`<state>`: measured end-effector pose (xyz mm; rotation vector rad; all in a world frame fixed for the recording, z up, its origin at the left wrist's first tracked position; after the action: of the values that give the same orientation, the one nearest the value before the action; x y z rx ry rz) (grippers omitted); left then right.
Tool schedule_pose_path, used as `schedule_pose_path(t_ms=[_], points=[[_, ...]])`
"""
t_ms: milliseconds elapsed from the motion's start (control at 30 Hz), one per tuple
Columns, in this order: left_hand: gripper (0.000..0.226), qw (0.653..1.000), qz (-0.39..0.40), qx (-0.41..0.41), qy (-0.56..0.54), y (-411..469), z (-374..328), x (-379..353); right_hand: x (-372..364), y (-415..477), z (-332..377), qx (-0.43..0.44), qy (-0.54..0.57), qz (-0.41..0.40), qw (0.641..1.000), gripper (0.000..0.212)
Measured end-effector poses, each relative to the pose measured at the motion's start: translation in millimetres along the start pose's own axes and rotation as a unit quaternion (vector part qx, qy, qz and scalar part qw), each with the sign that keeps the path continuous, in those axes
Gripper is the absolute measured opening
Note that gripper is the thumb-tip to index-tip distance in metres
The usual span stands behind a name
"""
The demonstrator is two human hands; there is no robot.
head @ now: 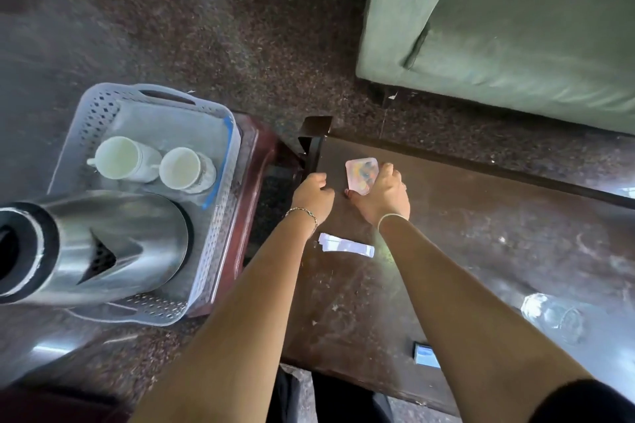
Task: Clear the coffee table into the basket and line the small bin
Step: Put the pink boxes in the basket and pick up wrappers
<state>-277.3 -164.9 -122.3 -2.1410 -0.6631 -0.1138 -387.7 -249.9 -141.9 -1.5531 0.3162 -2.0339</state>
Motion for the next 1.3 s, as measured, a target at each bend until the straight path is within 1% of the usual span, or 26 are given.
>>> schedule_pose_path(t_ms=[167,233,267,367,400,433,500,533,567,600,667,733,833,867,933,1000,1100,1200,1300], points=[[0.046,0.999,-0.007,0.021,-0.050,-3,6,4,-3,2,0,-0.009,0.010,-0.009,1.000,0.062],[0.044,0.995,-0.011,0.033,-0.089,-6,6,4,0,0,-3,-0.012,0.058,-0.010,0.998,0.055],[0.042,0.993,-0.011,0.038,-0.108,-9,6,4,2,-2,-5,-0.018,0.090,-0.009,0.996,0.055],[0.035,0.988,-0.006,0.035,-0.148,-18,-5,2,14,-14,-10,-0.070,0.199,-0.011,0.978,0.066],[0.033,0.986,-0.002,0.036,-0.164,-22,-11,1,18,-20,-11,-0.093,0.259,-0.010,0.961,0.061],[0.031,0.983,0.000,0.040,-0.182,-29,-17,0,23,-27,-12,-0.114,0.342,0.001,0.933,0.052],[0.024,0.977,0.013,0.049,-0.209,-44,-31,-3,31,-43,-12,-0.156,0.522,0.052,0.837,0.034],[0.021,0.975,0.027,0.053,-0.216,-52,-36,-4,36,-51,-12,-0.166,0.580,0.084,0.793,0.032],[0.022,0.974,0.049,0.054,-0.212,-60,-40,-5,41,-61,-12,-0.168,0.613,0.111,0.764,0.035],[0.026,0.975,0.074,0.053,-0.204,-68,-43,-7,46,-72,-12,-0.167,0.634,0.135,0.743,0.039],[0.040,0.973,0.108,0.045,-0.198,-86,-49,-8,57,-93,-14,-0.149,0.665,0.157,0.715,0.040],[0.045,0.968,0.117,0.042,-0.217,-105,-53,-10,66,-114,-16,-0.132,0.692,0.157,0.692,0.039],[0.029,0.969,0.121,-0.001,-0.217,-137,-54,-11,81,-148,-20,-0.128,0.723,0.124,0.667,0.039],[0.025,0.969,0.126,-0.022,-0.213,-146,-53,-11,84,-157,-21,-0.130,0.731,0.112,0.661,0.040],[0.026,0.968,0.147,-0.055,-0.195,-169,-52,-11,92,-179,-25,-0.137,0.740,0.077,0.654,0.040],[0.028,0.966,0.166,-0.069,-0.187,-191,-50,-13,98,-202,-32,-0.147,0.745,0.043,0.649,0.037],[0.030,0.962,0.185,-0.089,-0.180,-221,-50,-20,103,-232,-48,-0.163,0.763,0.005,0.625,0.034],[0.035,0.959,0.200,-0.101,-0.176,-248,-50,-37,107,-261,-69,-0.185,0.765,-0.030,0.616,0.035],[0.035,0.952,0.226,-0.088,-0.187,-277,-49,-61,111,-288,-98,-0.199,0.765,-0.069,0.609,0.027]])
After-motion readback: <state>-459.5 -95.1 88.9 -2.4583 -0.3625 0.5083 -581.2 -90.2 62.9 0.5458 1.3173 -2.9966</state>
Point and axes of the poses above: each hand's wrist, its own y-axis towards the middle knuckle, its own x-axis out of the back of the hand, z = x × y, the point moved 2 cm from there along y, towards the middle knuckle, and after that the axes turned 7 degrees about -y, right-handed, at the moved point
